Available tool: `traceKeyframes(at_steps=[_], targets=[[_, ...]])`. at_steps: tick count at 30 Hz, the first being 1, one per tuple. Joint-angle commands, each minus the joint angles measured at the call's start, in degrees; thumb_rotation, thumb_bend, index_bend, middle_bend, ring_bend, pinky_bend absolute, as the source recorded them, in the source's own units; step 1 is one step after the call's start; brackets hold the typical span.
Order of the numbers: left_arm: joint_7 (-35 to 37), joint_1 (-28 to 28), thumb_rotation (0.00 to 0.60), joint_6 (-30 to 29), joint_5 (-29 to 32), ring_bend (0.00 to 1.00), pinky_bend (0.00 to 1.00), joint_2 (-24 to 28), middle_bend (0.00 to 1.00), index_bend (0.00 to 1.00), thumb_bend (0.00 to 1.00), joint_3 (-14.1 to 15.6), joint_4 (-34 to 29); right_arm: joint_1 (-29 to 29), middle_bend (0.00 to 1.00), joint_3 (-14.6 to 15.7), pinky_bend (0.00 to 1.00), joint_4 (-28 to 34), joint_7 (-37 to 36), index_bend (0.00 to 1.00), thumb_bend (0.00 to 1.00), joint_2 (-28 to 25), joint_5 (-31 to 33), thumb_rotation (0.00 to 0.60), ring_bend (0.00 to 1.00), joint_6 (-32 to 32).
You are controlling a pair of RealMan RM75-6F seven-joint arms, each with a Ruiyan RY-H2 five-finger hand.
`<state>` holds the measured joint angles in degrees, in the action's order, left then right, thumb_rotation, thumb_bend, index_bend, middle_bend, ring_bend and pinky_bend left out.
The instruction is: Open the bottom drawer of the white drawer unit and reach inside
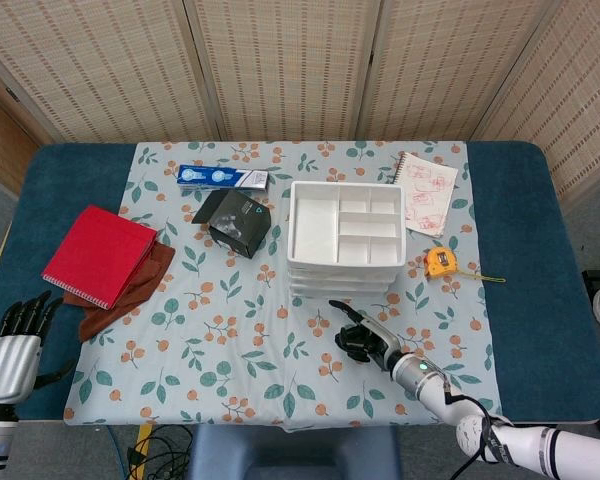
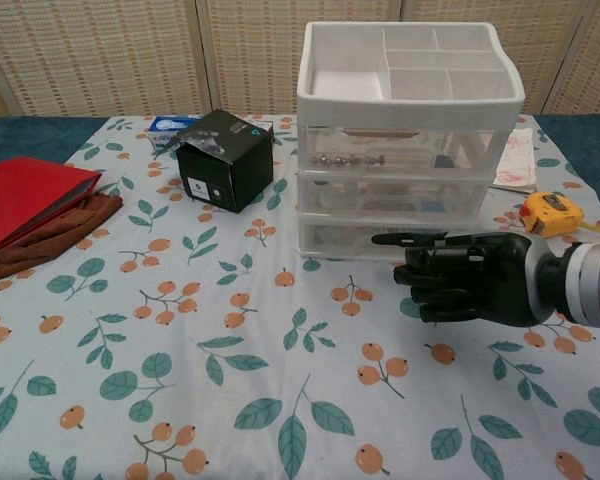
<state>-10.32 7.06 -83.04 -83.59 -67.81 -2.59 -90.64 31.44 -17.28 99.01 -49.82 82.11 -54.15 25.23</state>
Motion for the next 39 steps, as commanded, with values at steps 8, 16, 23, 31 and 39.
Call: traceKeyframes(at_steps=[8,16,23,31,39], targets=[[0.54,0.2,0.6,0.19,-0.24,0.08,0.08,-0.32,0.06,0.1,0.18,0.01,0.46,1.88,0.87,-1.68,0.99,-3.28,-0.48,0.0,0.81,0.78,5.87,0.6,1.0,-3.38],[0.59,0.19,0.6,-0.21,-0.36,0.08,0.08,-0.55,0.06,0.1,0.18,-0.16,0.6,3.68,0.87,-0.57,0.99,-5.01,2.24,0.0,0.81,1.79,10.5,0.6,1.0,-2.78],[0.0,0.27,0.6,-0.19,-0.23,0.08,0.08,-0.8,0.06,0.1,0.18,-0.25,0.74,4.81,0.86,-0.22,0.99,-6.09,4.2,0.0,0.81,2.64,13.37,0.6,1.0,-2.34],[-0.42,0.25,0.6,-0.4,0.14,0.08,0.08,-0.59,0.06,0.1,0.18,-0.54,0.48,6.52,0.86,-0.4,0.99,-7.74,5.86,0.0,0.81,3.9,16.1,0.6,1.0,-3.27],[-0.44,0.34,0.6,-0.3,0.4,0.08,0.08,-0.43,0.06,0.1,0.18,-0.72,0.38,8.22,0.86,-0.33,0.99,-9.22,8.37,0.0,0.81,5.33,17.92,0.6,1.0,-2.27]])
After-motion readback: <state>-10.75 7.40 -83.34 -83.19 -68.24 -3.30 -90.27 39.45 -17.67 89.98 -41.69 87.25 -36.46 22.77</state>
